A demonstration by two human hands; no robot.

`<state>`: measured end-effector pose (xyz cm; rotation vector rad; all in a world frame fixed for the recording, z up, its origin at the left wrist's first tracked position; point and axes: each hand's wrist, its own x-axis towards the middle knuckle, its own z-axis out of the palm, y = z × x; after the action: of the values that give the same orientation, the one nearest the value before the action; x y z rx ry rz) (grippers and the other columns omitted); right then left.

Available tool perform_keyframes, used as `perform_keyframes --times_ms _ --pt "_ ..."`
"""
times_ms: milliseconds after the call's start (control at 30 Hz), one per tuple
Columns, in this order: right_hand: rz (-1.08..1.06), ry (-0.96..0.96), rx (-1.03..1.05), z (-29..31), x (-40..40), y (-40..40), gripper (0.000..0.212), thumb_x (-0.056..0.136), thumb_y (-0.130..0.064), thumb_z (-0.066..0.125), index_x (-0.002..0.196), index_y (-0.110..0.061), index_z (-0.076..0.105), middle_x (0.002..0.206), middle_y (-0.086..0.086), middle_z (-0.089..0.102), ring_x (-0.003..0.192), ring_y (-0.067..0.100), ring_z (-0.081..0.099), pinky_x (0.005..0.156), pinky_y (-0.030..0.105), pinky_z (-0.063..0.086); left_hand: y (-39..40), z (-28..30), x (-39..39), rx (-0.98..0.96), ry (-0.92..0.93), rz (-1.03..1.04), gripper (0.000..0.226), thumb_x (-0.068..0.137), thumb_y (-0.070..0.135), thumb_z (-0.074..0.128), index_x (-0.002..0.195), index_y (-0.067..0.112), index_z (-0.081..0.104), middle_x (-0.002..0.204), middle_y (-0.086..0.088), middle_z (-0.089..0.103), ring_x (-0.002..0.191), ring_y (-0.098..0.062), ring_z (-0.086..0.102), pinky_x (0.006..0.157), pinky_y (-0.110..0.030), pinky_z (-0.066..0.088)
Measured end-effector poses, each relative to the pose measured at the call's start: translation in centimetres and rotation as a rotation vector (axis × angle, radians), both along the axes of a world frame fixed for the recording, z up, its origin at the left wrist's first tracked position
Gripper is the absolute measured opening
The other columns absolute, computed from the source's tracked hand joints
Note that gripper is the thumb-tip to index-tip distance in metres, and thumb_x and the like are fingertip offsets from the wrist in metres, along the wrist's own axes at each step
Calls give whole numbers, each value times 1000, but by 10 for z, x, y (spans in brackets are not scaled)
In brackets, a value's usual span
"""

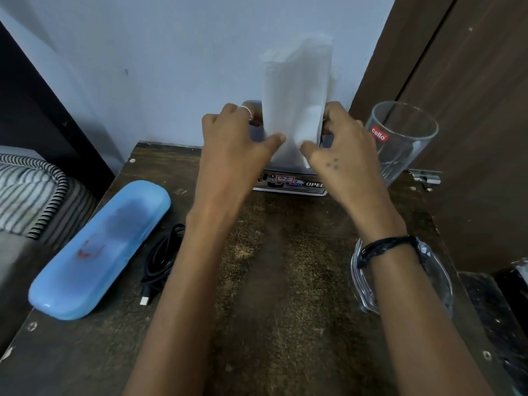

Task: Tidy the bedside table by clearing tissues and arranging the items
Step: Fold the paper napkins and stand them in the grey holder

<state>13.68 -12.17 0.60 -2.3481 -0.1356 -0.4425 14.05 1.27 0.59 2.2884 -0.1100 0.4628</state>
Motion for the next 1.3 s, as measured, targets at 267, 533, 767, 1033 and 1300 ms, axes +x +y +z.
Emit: perform_keyframes --times_ms 267,533,767,1033,1300 --pt "-32 -83 -183 -9 2 -4 25 81 -6 60 105 -10 53 92 12 59 88 18 37 61 30 27 -7 -5 -8 162 -45 87 14 84 27 63 83 15 57 92 -3 58 110 -26 42 69 -35 36" --pt "-40 -136 98 -3 2 -2 16 88 -18 57 84 -4 64 88 7 59 77 14 55 69 15 44 1 11 -14 -43 5 66 11 84 34 61 84 23 58 77 13 56 80 -11 51 68 -25 34" --pt "-64 -131 -22 -1 2 -6 14 86 -16 62 86 -4 70 93 5 54 81 11 51 66 7 36 -2 8 -14 91 9 111 20 83 34 63 87 15 62 82 4 61 77 -18 52 63 -24 28" --pt "-121 -146 -61 -1 -6 -8 16 86 -14 64 92 -2 70 97 3 53 82 10 49 65 4 35 -5 8 -21 47 34 119 12 84 28 64 77 21 57 88 2 60 82 -19 55 67 -32 40" --pt "-192 -265 173 6 -11 1 19 85 -19 66 100 -12 57 89 2 61 72 2 55 66 6 44 -9 2 -27 -69 -105 132 25 83 24 67 103 16 56 109 -4 57 101 -22 55 76 -38 47"
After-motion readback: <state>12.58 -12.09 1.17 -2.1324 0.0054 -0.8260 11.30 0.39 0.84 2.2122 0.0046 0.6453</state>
